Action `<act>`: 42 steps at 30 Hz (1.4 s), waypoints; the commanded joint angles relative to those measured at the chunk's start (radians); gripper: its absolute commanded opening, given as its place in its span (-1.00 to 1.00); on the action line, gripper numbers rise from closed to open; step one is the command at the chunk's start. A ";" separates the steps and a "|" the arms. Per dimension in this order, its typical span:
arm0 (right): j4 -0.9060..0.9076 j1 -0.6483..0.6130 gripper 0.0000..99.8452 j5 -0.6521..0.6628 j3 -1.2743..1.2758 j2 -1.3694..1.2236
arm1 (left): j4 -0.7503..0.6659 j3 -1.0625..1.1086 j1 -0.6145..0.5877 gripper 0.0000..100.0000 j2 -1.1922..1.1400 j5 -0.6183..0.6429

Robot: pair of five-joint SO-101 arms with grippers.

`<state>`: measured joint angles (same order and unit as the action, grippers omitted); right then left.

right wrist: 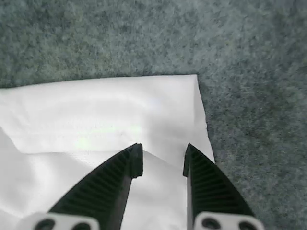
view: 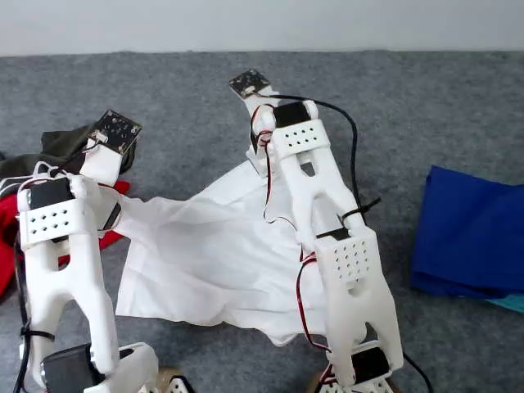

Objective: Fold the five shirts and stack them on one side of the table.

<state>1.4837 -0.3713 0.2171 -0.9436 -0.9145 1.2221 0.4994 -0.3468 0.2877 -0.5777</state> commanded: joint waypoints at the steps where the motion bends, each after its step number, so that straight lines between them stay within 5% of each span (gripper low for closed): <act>1: 0.001 0.018 -0.70 -0.044 -0.055 0.007 | 0.011 -0.005 0.000 -0.97 0.006 -0.006; 34: -0.067 0.002 -0.70 -0.044 -0.078 -0.093 | 0.006 -0.004 0.002 -0.97 0.006 -0.006; 42: -0.056 -0.015 -0.97 0.095 -0.133 -0.093 | 0.006 -0.004 0.002 -0.97 0.006 -0.006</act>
<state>1.4193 -0.3682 0.2524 -1.0111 -1.0280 1.2221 0.4994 -0.3468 0.2877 -0.5777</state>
